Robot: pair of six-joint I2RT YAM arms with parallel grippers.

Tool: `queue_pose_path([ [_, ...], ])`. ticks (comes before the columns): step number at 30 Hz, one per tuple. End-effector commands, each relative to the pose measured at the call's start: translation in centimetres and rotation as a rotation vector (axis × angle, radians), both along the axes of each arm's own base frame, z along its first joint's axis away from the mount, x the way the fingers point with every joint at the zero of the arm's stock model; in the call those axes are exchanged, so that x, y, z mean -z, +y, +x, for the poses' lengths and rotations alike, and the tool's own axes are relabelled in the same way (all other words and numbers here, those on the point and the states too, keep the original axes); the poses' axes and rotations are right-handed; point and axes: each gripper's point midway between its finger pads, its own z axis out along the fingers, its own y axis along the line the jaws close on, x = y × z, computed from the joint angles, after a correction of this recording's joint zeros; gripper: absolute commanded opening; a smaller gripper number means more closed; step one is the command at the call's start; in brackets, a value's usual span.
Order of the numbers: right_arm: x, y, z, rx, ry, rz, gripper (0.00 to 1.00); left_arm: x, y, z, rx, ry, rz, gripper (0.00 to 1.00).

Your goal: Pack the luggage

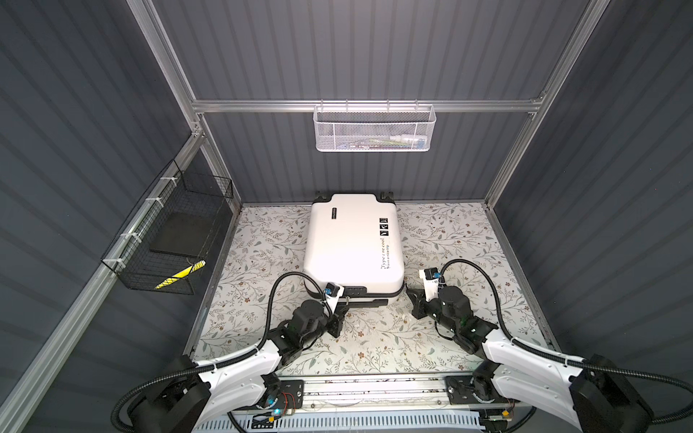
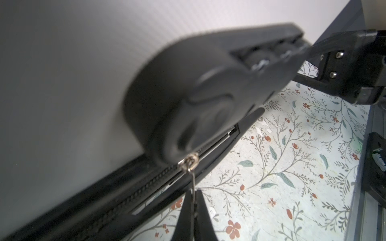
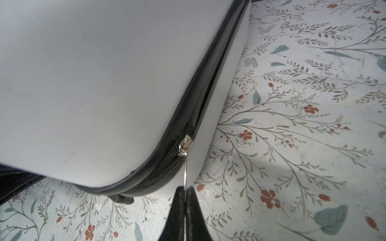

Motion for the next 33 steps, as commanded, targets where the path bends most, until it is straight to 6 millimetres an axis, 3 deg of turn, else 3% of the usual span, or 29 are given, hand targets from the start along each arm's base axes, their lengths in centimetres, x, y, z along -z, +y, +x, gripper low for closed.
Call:
queue_pose_path([
  [1, 1.0, 0.2, -1.6, -0.037, 0.048, 0.014, 0.0, -4.2, -1.9, 0.5, 0.047, -0.087, -0.102, 0.0],
  [9, 1.1, 1.2, -4.1, -0.103, 0.064, 0.029, 0.0, -4.3, -2.0, 0.5, 0.052, -0.088, -0.102, 0.0],
  [18, 0.2, 3.8, -6.3, -0.194, 0.05, 0.043, 0.0, -4.4, -2.6, 0.6, 0.07, -0.082, -0.1, 0.0],
  [33, -1.8, 8.9, -6.7, -0.259, -0.012, 0.047, 0.0, -4.4, -3.3, 0.5, 0.099, -0.062, -0.111, 0.0],
])
